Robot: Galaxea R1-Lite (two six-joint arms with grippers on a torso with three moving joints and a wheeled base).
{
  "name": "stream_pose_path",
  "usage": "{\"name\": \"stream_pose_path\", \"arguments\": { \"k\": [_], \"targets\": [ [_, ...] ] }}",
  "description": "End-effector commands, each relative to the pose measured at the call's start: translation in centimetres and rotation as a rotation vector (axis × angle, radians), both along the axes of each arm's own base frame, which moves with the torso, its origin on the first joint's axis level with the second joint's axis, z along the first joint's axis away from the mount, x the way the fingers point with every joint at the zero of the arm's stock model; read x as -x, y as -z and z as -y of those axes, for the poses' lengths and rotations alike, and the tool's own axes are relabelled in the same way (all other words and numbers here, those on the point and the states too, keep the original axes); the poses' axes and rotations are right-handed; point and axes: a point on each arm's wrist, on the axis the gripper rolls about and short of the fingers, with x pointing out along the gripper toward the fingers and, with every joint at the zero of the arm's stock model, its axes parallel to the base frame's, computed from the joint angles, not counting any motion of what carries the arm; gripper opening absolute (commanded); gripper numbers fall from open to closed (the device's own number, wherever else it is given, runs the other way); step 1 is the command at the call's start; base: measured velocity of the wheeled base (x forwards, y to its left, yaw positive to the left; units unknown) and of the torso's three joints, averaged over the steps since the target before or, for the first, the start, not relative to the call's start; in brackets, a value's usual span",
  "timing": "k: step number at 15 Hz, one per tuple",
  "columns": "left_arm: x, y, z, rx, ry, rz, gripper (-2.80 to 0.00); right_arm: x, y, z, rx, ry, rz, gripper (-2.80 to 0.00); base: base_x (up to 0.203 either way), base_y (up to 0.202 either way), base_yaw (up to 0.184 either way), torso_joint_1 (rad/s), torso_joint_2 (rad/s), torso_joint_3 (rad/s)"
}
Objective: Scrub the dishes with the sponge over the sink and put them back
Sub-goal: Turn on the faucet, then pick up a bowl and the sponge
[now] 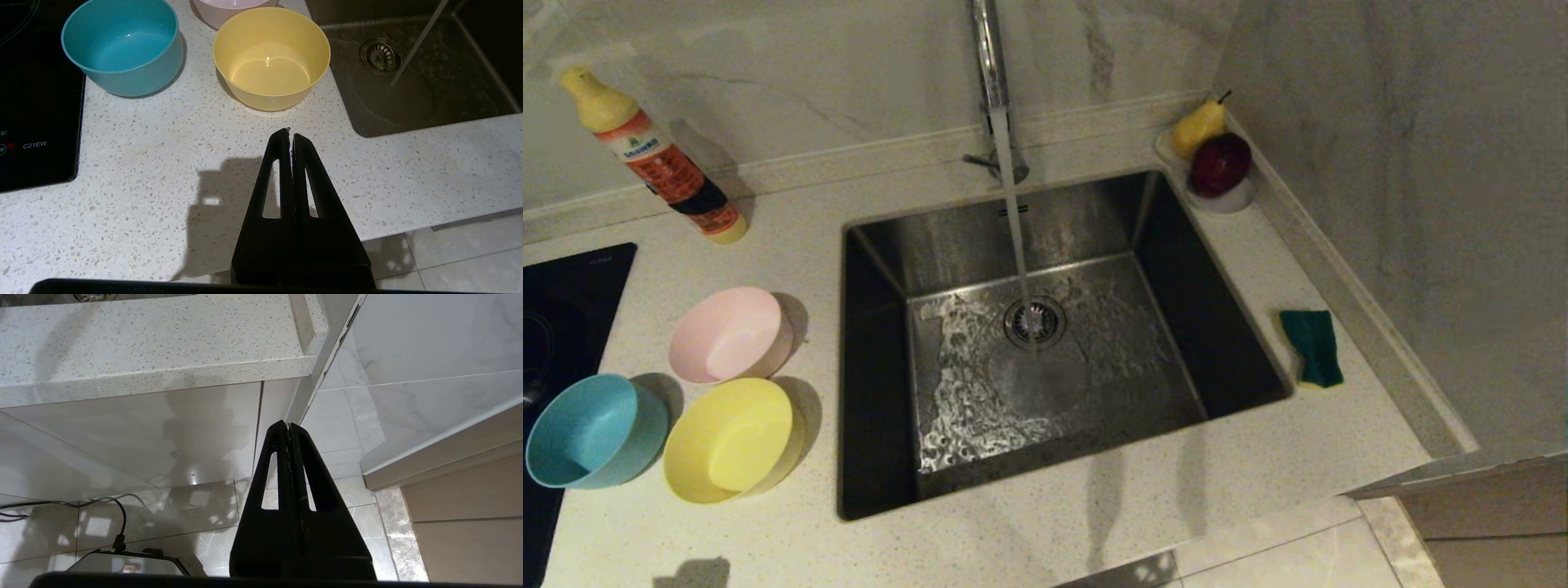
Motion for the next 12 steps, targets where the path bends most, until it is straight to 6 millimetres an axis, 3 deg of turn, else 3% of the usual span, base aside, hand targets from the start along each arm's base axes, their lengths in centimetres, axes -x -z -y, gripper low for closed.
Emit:
{"name": "stream_pose_path", "arguments": {
  "k": [1, 8, 12],
  "targets": [
    [-0.3, 0.9, 0.0, 0.0, 0.0, -0.035, -2.8, 0.0, 0.0, 0.0, -0.009, 0.006, -0.001, -2.8, 0.0, 0.0, 0.0, 0.0, 0.0, 0.0],
    [-0.3, 0.9, 0.0, 0.001, 0.0, -0.035, -2.8, 0.1, -0.4, 0.0, 0.053, -0.002, 0.017, -2.8, 0.0, 0.0, 0.0, 0.0, 0.0, 0.0],
    [-0.3, 0.9, 0.0, 0.001, -0.001, -0.035, -2.8, 1.9, -8.1, -0.2, 0.032, -0.063, 0.167, -2.8, 0.0, 0.0, 0.0, 0.0, 0.0, 0.0]
  ]
}}
